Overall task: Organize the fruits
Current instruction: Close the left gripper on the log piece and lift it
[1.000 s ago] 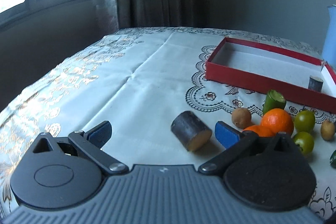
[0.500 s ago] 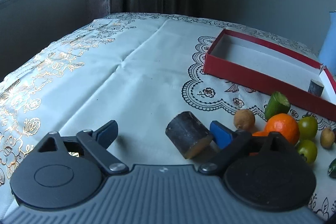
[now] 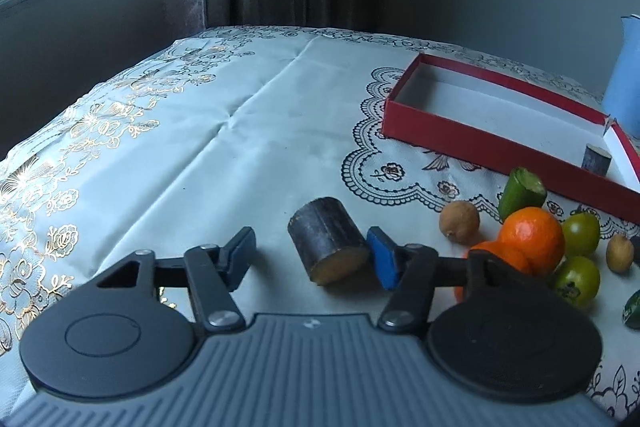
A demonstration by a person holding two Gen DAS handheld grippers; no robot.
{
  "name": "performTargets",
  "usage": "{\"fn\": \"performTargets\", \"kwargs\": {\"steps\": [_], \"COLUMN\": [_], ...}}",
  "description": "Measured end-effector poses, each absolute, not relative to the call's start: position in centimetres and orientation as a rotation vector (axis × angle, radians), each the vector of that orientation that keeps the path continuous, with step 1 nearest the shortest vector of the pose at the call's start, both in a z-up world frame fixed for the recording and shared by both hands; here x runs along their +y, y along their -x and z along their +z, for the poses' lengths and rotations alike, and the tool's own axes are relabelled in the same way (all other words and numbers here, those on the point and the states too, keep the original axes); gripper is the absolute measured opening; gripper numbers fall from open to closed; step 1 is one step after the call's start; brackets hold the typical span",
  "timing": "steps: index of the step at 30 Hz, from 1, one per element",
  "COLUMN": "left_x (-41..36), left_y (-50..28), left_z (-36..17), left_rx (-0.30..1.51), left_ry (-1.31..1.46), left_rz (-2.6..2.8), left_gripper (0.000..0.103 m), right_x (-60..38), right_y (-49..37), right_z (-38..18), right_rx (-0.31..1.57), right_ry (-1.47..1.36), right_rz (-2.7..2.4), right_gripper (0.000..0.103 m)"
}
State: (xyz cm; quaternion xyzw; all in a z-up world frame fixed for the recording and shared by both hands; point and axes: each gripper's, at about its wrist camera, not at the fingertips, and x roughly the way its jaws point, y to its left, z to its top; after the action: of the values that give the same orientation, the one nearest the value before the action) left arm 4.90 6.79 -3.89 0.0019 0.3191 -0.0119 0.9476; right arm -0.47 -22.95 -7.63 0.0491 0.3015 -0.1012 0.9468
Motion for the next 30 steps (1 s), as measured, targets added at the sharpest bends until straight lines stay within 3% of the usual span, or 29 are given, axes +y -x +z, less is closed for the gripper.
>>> {"fn": "performTargets", "kwargs": {"steps": [3, 30], "left_x": [6.6, 5.9], "left_y": [-4.8, -4.1], "left_z": [-3.8, -3.1], "left_rx": [0.651, 0.588], "left_ry": [-0.009, -0.035], "left_rz": [-0.053, -0.108], "left_gripper": [0.038, 0.033], "right_x": [-23.0, -23.0], "right_y": [0.5, 0.5], "right_z": [-7.6, -7.6], "right_rx": [0.614, 0.614], "right_ry": [-0.1, -0.102], "right_rz": [-0.206, -0.205], "right_gripper": [0.082, 0.082]}}
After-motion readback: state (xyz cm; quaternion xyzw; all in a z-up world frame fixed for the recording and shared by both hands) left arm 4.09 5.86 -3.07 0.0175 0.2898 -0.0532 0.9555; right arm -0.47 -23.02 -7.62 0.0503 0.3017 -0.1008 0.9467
